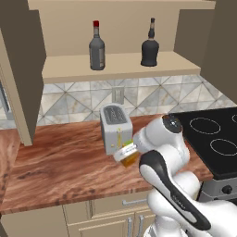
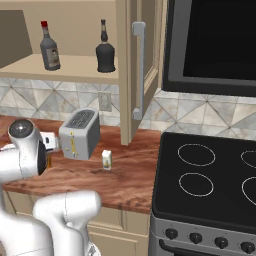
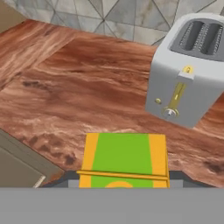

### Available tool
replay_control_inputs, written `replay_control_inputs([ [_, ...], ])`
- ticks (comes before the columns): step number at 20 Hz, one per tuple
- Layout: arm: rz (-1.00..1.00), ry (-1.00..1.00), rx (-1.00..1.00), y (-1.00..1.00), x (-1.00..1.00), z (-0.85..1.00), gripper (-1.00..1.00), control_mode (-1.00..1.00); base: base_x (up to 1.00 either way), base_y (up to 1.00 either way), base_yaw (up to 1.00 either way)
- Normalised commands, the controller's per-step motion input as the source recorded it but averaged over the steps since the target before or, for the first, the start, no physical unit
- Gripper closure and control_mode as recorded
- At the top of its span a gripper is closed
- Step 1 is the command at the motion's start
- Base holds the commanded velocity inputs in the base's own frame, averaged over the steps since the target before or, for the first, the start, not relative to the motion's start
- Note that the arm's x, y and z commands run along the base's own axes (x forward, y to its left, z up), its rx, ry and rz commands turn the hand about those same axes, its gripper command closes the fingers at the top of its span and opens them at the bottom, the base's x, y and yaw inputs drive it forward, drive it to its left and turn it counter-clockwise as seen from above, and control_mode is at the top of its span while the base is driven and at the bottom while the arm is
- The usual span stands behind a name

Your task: Sort all alcoholic drinks to one cabinet, and non-alcoholic drinks to the other.

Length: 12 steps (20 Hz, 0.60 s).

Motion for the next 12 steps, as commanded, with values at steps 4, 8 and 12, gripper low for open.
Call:
replay_control_inputs([
  [4,0.07,0.10,0.06,-0.03,-0.08,0.59,1.00,-1.00,0.00,0.00,0.00],
  [8,0.01,0.02,0.00,0.00,-0.04,0.38,1.00,-1.00,0.00,0.00,0.00],
  [12,0.00,0.00,-0.02,0.00,-0.07,0.38,1.00,-1.00,0.00,0.00,0.00],
])
